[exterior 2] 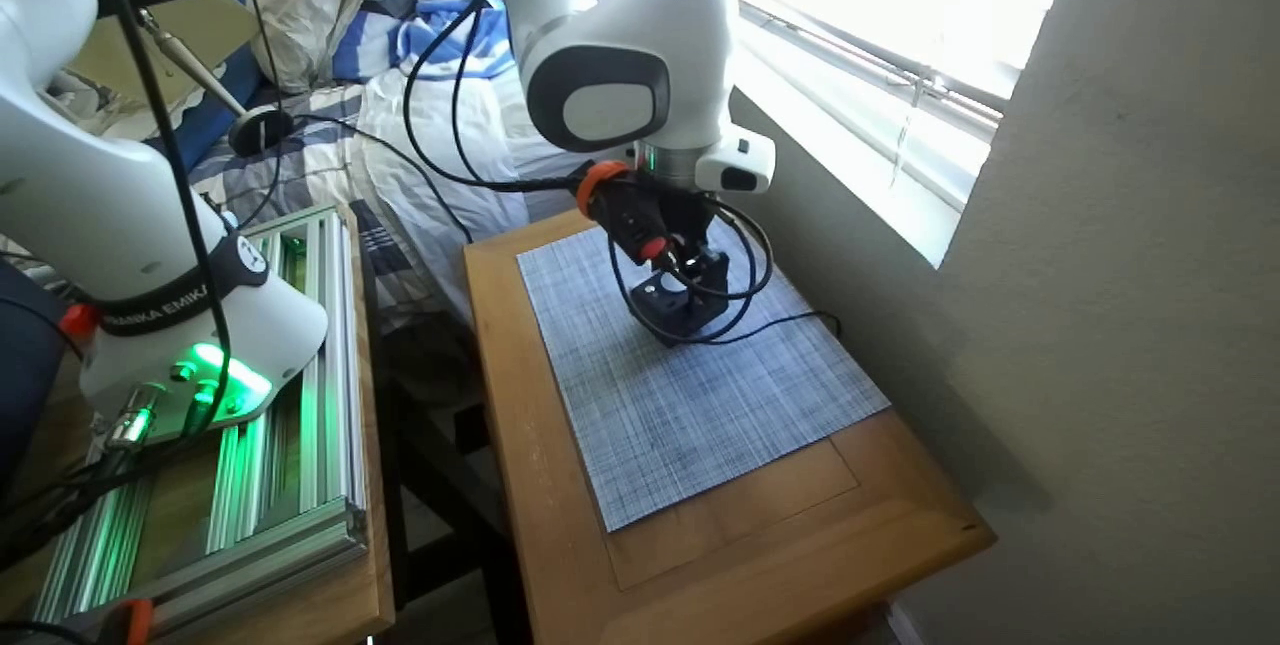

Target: Pick up the black digital clock and turn it ninety degrees to the left

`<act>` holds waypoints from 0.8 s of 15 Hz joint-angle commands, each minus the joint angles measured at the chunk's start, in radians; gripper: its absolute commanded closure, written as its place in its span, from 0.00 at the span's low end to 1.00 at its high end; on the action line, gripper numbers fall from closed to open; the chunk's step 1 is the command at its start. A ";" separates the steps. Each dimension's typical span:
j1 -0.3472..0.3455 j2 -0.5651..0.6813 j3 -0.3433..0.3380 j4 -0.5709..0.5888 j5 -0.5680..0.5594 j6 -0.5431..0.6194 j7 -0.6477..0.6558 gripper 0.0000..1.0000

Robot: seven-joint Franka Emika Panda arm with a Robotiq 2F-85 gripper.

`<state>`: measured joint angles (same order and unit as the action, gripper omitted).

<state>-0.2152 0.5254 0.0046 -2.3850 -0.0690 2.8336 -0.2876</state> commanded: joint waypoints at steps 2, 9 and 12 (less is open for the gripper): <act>0.027 0.022 -0.023 0.022 0.013 0.012 0.071 0.45; 0.033 0.022 -0.028 0.019 0.028 0.016 0.147 0.45; 0.032 0.017 -0.027 0.014 0.032 0.021 0.173 0.45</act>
<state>-0.2030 0.5432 -0.0086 -2.3724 -0.0674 2.8370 -0.1450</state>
